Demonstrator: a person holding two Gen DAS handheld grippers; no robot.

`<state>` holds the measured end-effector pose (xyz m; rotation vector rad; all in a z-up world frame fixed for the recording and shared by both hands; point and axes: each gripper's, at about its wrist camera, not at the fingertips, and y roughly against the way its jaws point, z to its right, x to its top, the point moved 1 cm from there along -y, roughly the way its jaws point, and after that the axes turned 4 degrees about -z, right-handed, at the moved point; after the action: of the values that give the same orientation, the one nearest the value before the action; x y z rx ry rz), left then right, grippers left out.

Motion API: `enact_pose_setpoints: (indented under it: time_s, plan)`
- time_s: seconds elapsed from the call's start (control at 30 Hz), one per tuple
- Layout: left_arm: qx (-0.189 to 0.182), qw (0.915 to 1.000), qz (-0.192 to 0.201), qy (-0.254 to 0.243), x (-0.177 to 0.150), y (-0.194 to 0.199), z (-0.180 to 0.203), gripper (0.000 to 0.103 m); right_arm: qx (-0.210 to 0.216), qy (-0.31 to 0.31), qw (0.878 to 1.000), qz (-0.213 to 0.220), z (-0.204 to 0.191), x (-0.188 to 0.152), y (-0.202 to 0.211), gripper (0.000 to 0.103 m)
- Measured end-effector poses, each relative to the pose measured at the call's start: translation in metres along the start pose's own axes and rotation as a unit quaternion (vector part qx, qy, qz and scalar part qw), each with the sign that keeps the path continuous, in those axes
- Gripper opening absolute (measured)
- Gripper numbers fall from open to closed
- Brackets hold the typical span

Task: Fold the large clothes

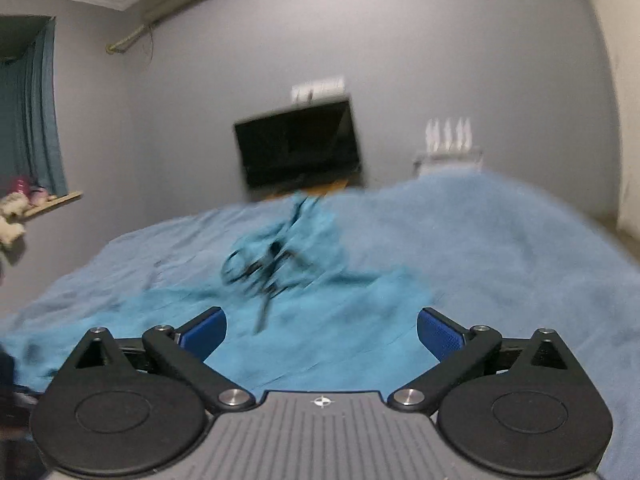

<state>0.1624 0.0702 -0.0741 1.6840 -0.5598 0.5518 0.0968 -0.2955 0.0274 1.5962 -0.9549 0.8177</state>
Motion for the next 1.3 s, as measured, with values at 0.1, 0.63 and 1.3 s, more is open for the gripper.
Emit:
enact_pose_setpoints:
  time_s: [0.1,0.63,1.3]
  plan:
    - [-0.019,0.9978,0.05,0.04,0.01,0.038,-0.02,0.065,0.043,-0.026,0.998,-0.041,-0.014,-0.013,-0.008,0.103]
    - [0.091,0.8739,-0.019,0.477,-0.089,0.054,-0.277,0.101,0.065,0.086,0.981,-0.161,-0.071,-0.109,-0.035,0.103]
    - [0.044,0.7791,0.057,0.623,-0.138,0.016,-0.316,0.021,0.076,0.051,0.981,-0.17,-0.061,-0.111,-0.043,0.103]
